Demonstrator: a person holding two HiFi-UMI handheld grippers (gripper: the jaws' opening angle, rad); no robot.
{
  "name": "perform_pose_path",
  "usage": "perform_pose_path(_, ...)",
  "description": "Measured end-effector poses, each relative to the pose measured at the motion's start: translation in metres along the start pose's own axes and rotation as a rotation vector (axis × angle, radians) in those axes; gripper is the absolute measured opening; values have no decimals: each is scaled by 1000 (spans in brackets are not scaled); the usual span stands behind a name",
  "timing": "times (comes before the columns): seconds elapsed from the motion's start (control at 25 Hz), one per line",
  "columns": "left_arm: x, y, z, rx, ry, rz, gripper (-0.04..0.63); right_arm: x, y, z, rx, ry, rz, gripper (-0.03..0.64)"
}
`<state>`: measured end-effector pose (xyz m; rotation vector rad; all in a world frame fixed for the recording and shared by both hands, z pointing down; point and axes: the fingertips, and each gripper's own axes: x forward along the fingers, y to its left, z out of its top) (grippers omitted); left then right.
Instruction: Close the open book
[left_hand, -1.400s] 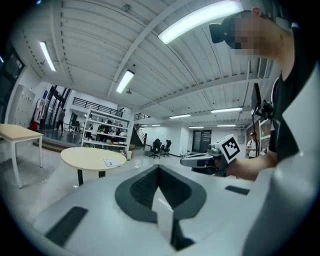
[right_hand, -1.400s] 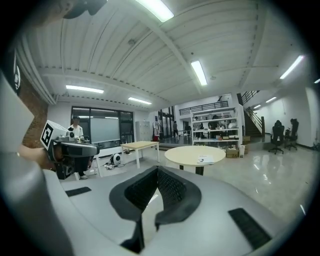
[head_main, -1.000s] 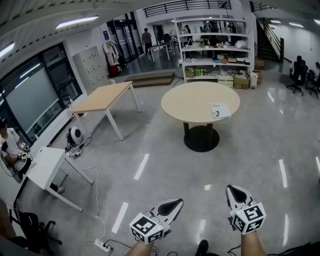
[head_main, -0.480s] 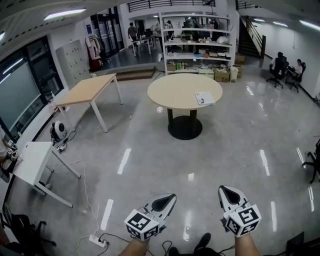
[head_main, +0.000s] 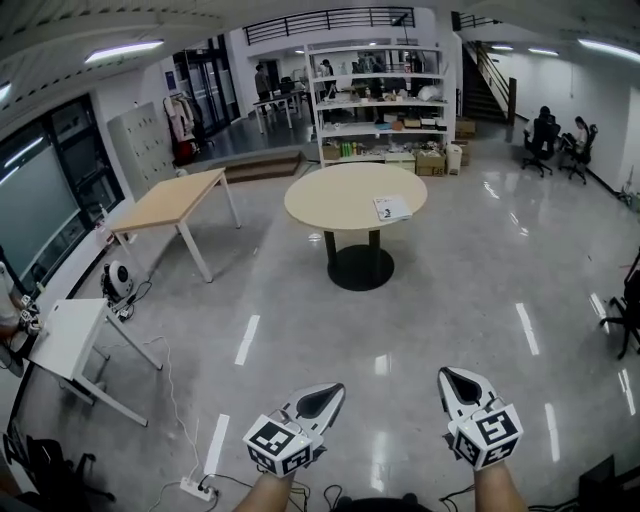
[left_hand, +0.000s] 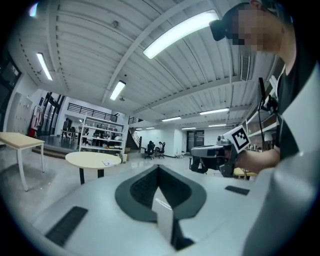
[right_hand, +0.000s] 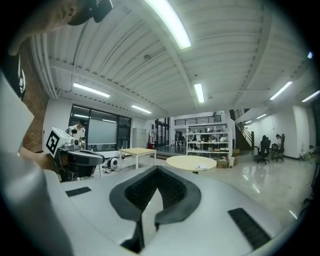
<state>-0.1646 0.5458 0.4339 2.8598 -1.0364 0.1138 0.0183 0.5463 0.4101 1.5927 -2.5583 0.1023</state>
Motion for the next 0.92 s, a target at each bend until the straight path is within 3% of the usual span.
perform_pose_path(0.48, 23, -56, 13, 35, 23, 1, -8, -45, -29, 5, 20, -41, 26, -2)
perform_pose_path(0.92, 38, -73, 8, 39, 14, -2, -8, -54, -47, -4, 21, -51, 23, -2)
